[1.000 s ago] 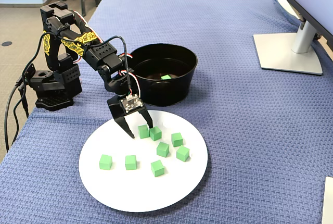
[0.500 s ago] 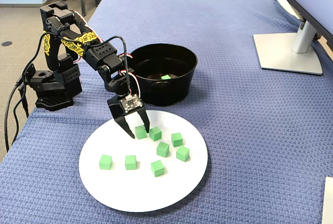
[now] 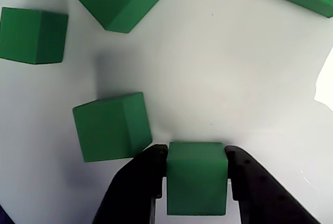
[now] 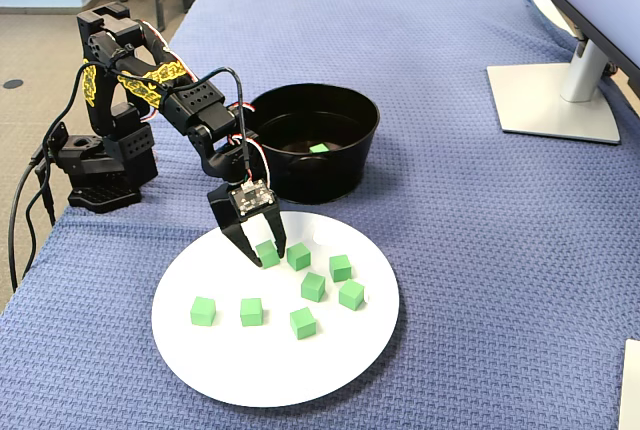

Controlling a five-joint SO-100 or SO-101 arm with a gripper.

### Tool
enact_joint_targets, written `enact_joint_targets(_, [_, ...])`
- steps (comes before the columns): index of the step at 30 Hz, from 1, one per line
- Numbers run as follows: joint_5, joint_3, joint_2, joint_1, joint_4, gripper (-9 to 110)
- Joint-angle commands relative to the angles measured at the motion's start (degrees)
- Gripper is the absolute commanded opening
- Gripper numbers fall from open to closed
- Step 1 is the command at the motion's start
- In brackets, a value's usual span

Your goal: Pick up the green cubes from the white plate and place them in the black recipient

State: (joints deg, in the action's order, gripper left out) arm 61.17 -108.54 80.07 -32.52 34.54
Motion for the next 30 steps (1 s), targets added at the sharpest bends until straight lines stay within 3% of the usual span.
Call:
enact_joint_targets(1, [0.00, -0.35, 1.14, 0.00, -1.67, 0])
enact_joint_targets(8, [-4.04, -2.11, 4.75, 0.44, -0.09, 0])
enact_joint_targets(14, [-21.27, 9.14, 13.45, -1.58, 17.93, 0])
enact_joint_targets(22, [-31.20, 21.01, 26.81, -2.37, 40.25, 0])
enact_joint_targets(30, [-44.91, 12.92, 39.73, 13.01, 39.02, 0])
